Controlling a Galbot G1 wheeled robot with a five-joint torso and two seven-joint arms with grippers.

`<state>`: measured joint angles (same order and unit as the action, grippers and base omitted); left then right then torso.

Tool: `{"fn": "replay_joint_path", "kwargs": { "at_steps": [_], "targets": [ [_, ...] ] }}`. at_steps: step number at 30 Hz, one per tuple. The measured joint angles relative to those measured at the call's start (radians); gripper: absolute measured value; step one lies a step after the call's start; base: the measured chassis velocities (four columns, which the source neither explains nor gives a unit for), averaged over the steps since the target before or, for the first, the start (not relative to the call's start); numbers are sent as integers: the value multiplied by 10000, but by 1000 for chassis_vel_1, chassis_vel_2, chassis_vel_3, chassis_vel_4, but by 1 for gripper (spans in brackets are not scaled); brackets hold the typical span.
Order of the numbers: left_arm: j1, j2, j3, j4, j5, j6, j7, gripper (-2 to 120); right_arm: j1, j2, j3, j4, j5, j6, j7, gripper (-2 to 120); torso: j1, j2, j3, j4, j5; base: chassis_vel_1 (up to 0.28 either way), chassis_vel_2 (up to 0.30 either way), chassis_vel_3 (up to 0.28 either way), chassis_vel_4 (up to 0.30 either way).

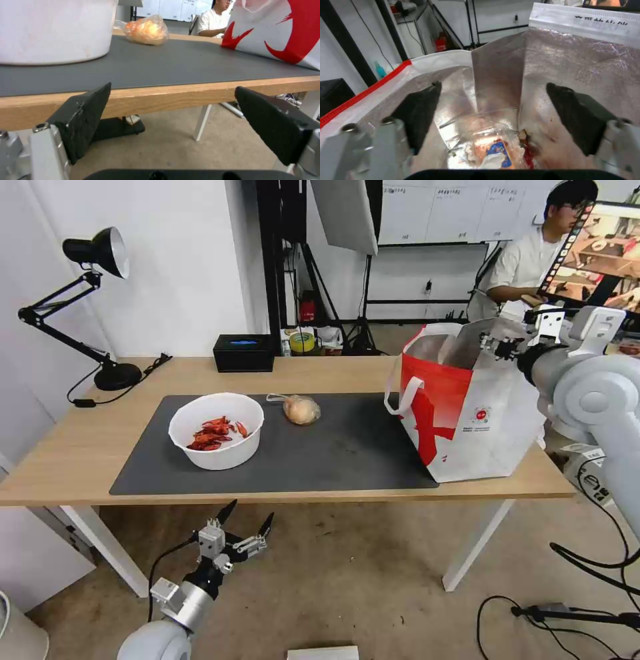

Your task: Pick up the trash from the table and place it into the takeout bag.

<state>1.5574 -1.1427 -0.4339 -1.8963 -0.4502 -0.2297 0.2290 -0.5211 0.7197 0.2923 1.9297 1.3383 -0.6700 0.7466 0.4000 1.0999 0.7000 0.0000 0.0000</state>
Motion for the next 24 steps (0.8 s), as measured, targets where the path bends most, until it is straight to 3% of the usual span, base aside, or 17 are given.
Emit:
{"fn": "replay_joint_path", "kwargs": {
  "at_steps": [3, 11, 18, 20, 21, 24],
  "targets": [
    [11, 4, -31, -50, -1, -15, -1, 100, 10, 8, 1, 21, -23, 366, -336, 97, 0, 0, 0, 0, 0, 0, 0, 0, 0],
    [10, 35, -95, -131, -24, -18, -24, 100, -374, -59, 162, 576, -29, 1679, -2377, 100, 0, 1, 0, 2, -1, 0, 0, 0, 0],
    [-40, 75, -124, -154, -64, -21, -54, 100, -2805, -443, 322, 2451, -1061, 2556, -4850, 100, 0, 2, -2, 0, 0, 0, 0, 0, 0],
    [-40, 75, -126, -156, -66, -22, -55, 100, -2844, -447, 324, 2477, -1089, 2576, -4885, 100, 0, 2, -2, 0, -1, 0, 0, 0, 0],
    [-45, 100, -143, -168, -88, -25, -60, 100, -3775, -488, 374, 2964, -1723, 3015, -5577, 100, -1, 3, -2, 0, -1, 0, 0, 0, 0],
    [-46, 106, -179, -168, -112, -43, -65, 100, -4544, -445, 390, 3269, -2317, 3328, -5898, 100, -1, 2, -2, 0, -1, 0, 0, 0, 0]
  ]
}}
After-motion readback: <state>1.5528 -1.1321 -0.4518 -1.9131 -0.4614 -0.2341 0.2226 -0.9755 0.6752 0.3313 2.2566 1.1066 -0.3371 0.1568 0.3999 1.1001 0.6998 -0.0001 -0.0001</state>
